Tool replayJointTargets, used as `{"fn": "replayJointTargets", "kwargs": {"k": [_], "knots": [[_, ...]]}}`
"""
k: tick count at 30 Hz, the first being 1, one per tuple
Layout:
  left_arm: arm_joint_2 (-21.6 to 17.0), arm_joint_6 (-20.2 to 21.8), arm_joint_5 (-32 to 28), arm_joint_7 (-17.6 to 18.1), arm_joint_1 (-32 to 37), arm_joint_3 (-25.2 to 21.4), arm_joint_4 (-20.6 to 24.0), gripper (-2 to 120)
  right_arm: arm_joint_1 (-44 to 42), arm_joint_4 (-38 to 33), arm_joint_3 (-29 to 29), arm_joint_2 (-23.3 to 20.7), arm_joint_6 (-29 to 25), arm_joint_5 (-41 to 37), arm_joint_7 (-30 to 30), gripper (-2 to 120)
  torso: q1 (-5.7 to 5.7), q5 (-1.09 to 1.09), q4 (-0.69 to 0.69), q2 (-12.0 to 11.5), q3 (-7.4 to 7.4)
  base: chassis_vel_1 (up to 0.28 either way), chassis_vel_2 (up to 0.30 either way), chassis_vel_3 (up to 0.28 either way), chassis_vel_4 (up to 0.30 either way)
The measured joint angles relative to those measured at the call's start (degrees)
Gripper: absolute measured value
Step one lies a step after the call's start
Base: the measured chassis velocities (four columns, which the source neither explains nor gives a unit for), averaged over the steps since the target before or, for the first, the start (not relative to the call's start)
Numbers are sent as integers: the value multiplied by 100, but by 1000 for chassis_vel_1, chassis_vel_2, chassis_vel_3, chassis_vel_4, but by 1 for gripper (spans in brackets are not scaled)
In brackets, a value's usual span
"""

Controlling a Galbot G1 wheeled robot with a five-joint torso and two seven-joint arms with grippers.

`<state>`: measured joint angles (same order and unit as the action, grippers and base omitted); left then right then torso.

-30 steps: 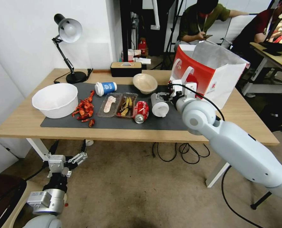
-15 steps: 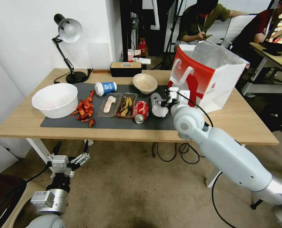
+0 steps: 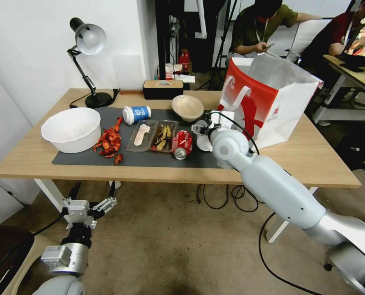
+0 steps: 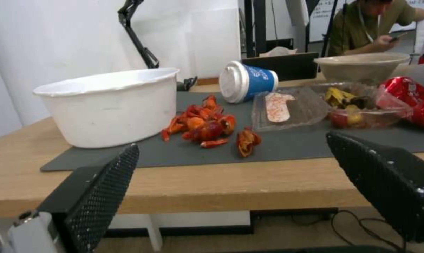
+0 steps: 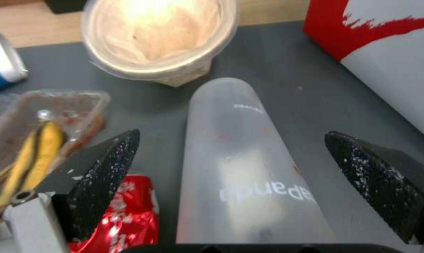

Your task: Pick up the trash from the table and place it into the takeout bag.

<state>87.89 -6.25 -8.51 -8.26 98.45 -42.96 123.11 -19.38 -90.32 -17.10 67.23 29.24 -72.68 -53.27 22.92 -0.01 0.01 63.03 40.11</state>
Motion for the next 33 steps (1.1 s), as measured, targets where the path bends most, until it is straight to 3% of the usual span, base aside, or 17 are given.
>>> {"fn": "replayJointTargets", "kwargs": {"k": [14,33], "knots": [[-76,0,-67,11,-37,-40,10,100,140,156,-67,120,65,-403,-214,100,0,1,-1,0,0,0,0,0,0],[-110,2,-74,25,-110,-9,-33,100,12,-260,-114,-304,60,-995,-375,100,-1,1,-2,1,-2,0,0,0,0]]}}
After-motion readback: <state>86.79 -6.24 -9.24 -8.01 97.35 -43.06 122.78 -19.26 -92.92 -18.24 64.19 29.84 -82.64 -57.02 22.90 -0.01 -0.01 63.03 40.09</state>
